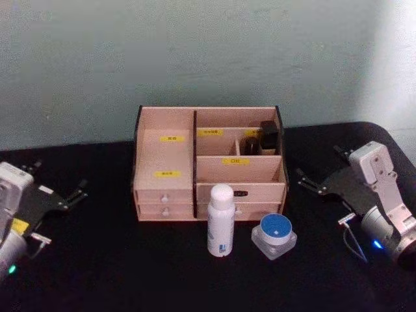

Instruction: Pick up the facial cleanser and watermelon frost from the table and place them into the tiered storage box.

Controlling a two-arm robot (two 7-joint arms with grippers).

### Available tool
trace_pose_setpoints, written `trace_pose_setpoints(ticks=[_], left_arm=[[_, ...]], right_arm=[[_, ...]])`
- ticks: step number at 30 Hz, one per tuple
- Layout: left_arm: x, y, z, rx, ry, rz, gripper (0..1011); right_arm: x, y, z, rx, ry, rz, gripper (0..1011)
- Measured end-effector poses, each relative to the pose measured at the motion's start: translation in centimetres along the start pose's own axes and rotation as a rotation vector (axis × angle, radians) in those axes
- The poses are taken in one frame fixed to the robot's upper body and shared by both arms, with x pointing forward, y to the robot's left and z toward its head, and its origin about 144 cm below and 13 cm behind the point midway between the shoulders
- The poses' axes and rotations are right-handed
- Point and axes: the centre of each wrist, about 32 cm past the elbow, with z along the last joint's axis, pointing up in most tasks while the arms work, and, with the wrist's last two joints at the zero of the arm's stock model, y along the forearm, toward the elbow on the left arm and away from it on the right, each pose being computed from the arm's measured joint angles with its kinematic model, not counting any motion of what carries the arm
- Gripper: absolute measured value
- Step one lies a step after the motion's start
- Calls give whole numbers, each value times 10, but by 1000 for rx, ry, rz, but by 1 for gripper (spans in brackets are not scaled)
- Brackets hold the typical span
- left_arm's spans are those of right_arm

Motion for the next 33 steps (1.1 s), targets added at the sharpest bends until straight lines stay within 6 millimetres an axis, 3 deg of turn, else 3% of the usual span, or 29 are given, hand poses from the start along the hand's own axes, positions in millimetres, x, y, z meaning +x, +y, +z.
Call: trace_pose_setpoints(ticks=[33], left_arm=[[0,0,0,0,0,0,1001]], right_arm=[[4,-1,2,24,10,17,1002]])
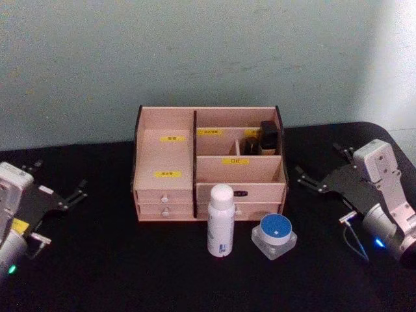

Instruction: Pick up the facial cleanser and watermelon frost from the table and place them into the tiered storage box.

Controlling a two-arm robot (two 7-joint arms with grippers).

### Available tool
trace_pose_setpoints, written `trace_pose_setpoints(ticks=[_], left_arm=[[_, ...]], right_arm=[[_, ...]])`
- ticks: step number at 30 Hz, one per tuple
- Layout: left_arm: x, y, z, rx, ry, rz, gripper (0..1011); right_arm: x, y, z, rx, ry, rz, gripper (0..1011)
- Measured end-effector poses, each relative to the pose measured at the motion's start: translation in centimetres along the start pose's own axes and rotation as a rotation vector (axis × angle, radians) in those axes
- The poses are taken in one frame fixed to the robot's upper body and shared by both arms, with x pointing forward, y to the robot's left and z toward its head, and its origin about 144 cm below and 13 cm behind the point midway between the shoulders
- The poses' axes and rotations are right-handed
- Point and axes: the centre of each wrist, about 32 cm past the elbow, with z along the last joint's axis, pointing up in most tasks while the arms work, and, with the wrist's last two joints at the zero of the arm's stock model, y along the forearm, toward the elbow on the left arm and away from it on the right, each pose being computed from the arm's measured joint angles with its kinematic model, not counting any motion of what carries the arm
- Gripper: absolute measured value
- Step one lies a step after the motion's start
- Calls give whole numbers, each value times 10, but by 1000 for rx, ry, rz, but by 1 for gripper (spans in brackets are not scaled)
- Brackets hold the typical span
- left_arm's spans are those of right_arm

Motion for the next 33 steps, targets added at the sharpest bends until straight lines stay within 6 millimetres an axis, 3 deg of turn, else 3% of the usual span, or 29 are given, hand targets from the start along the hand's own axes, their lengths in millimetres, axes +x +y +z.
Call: trace_pose_setpoints(ticks=[15,25,33], left_arm=[[0,0,0,0,0,0,1001],[0,0,0,0,0,0,1001],[0,0,0,0,0,0,1001]], right_arm=[[5,-25,5,99,-11,53,1002],[0,-45,11,159,6,190,1002],[-7,-48,12,173,34,304,1002]])
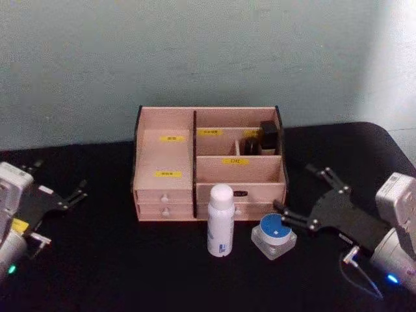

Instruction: Pick up the facial cleanser and watermelon frost from the table and place them into the tiered storage box.

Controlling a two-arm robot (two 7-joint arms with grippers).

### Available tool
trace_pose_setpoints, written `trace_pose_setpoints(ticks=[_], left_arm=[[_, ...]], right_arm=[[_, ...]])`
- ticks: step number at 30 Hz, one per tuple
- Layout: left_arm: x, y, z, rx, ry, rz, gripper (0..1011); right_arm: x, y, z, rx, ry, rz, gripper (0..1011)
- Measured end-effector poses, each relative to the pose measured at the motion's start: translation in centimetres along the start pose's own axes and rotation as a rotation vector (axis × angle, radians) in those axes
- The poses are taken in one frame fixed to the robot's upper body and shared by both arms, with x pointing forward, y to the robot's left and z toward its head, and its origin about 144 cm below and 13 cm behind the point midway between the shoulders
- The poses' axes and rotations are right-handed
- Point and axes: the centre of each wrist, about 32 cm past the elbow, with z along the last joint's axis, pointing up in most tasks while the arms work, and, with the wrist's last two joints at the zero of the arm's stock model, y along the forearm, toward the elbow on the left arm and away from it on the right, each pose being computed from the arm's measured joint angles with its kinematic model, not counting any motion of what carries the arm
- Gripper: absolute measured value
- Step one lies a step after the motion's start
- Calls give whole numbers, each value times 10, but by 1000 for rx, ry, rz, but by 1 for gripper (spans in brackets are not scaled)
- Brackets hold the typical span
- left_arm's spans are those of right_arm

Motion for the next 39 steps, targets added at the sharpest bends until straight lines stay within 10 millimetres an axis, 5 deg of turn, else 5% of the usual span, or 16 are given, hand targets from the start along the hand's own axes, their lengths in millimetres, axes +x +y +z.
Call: trace_pose_setpoints(ticks=[39], left_arm=[[0,0,0,0,0,0,1001]], right_arm=[[-29,54,-15,-38,195,215,1002]])
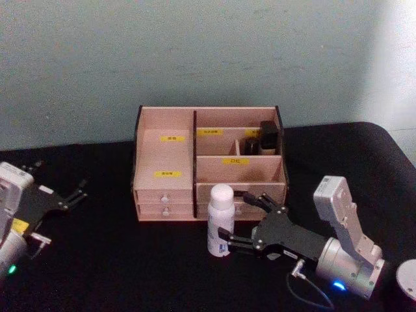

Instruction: Pick up the facial cleanser and watermelon frost from the table and place them into the tiered storage box.

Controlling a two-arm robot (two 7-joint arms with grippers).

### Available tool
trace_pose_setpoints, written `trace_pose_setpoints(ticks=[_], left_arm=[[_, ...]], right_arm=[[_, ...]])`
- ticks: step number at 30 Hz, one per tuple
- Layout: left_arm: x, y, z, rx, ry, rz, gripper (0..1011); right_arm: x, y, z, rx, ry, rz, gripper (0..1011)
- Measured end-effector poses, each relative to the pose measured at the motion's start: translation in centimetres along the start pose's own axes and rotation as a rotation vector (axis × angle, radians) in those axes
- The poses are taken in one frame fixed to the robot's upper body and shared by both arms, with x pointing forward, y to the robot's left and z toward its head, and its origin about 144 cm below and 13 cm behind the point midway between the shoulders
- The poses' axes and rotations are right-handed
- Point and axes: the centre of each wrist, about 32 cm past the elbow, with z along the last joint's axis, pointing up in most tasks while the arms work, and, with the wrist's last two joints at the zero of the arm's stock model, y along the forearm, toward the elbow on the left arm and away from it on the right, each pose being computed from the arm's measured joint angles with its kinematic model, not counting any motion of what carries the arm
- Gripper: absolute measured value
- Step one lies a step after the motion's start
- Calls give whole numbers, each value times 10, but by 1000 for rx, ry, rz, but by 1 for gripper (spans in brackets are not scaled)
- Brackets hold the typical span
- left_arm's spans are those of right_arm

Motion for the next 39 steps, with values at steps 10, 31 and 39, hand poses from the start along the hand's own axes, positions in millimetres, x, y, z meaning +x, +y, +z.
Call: trace_pose_setpoints(ticks=[10,31,39], left_arm=[[0,0,0,0,0,0,1001],[0,0,0,0,0,0,1001],[0,0,0,0,0,0,1001]], right_arm=[[2,16,-3,-25,32,-9,1002],[4,35,-8,-51,62,-2,1002],[4,35,-8,-50,63,-2,1002]])
